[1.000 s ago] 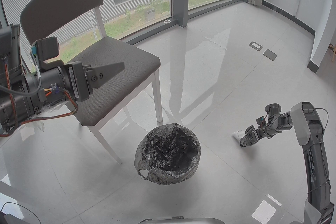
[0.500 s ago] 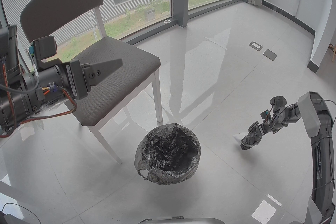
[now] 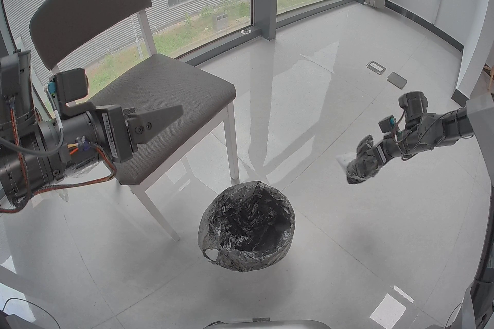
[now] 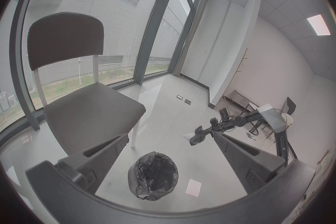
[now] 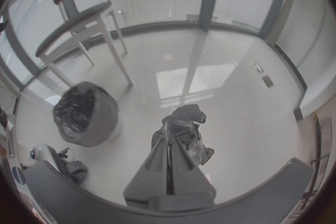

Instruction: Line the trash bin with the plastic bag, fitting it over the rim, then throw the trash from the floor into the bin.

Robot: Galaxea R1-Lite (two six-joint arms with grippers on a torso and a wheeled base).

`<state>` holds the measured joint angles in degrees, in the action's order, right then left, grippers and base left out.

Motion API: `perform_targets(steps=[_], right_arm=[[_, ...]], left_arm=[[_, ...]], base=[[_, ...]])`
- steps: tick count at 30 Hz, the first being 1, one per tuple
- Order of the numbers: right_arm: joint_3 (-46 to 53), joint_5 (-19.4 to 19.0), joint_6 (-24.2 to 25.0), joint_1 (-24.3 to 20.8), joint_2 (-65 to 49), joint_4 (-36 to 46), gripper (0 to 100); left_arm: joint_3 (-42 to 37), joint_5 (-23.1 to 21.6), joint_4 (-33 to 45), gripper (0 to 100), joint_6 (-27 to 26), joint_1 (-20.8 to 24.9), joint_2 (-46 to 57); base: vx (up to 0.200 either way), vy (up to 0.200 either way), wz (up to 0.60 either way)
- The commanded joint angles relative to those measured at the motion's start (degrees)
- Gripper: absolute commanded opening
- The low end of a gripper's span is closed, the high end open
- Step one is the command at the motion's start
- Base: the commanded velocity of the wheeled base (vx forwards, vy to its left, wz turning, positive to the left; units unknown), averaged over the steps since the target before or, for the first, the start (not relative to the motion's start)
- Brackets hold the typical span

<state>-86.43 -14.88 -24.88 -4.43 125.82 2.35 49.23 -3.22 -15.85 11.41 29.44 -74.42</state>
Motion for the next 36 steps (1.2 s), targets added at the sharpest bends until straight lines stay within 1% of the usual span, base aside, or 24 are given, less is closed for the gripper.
perform_targets(steps=[1, 2, 3, 7, 8, 11, 13, 14, 23, 29, 30, 36], right_arm=[[4.43, -1.38, 2.64, -11.22, -9.89, -0.51, 0], [4.69, -1.38, 2.82, -11.92, -9.98, -0.68, 0], [5.57, -1.38, 3.17, -14.47, -9.98, -1.39, 0], [7.42, -1.29, 3.44, -19.13, -9.45, -2.79, 0], [7.51, -1.29, 3.44, -19.22, -9.45, -2.79, 0], [7.51, -1.29, 3.44, -21.41, -7.43, -3.06, 0], [7.51, -1.29, 3.44, -21.5, -7.34, -3.06, 0], [7.42, -1.29, 3.52, -23.0, -6.46, -3.58, 0], [8.12, -1.29, 4.4, -27.3, -4.53, -3.58, 0], [8.74, -1.29, 3.88, -27.65, -2.16, -3.85, 0], [8.65, -1.29, 4.05, -27.65, -1.28, -3.93, 100], [8.38, -1.02, 4.58, -26.78, 0.66, -7.1, 100]], left_arm=[[-1.76, -0.12, -0.06, 100, 0.02, 0.09, 0.07], [-1.76, -0.12, -0.06, 100, 0.02, 0.18, 0.07], [-1.76, -0.12, -0.06, 100, 0.02, 0.18, -0.2], [-1.59, -0.3, -0.06, 100, -0.34, 0.0, -0.64], [-1.59, -0.3, -0.06, 100, -0.34, 0.0, -0.64], [-1.68, -0.3, -0.15, 100, -0.34, 0.0, -0.2], [-1.68, -0.3, -0.15, 100, -0.34, 0.0, -0.11], [-1.76, -0.3, -0.06, 100, -0.25, 0.0, 0.42], [-1.5, -0.39, -0.15, 100, -0.34, 0.0, 0.33], [-1.76, -1.88, -2.61, 100, -0.25, -0.26, 0.24], [-1.68, -2.06, -2.96, 100, -0.25, -0.26, 0.42], [-1.68, -2.06, -2.96, 100, -0.25, -0.35, 0.77]], base=[[0.0, 0.0, 0.0], [0.0, 0.0, 0.0], [0.0, 0.0, 0.0], [0.0, 0.0, 0.0], [0.0, 0.0, 0.0], [0.0, 0.0, 0.0], [0.0, 0.0, 0.0], [0.0, 0.0, 0.0], [0.0, 0.0, 0.0], [0.0, 0.0, 0.0], [0.0, 0.0, 0.0], [0.0, 0.0, 0.0]])
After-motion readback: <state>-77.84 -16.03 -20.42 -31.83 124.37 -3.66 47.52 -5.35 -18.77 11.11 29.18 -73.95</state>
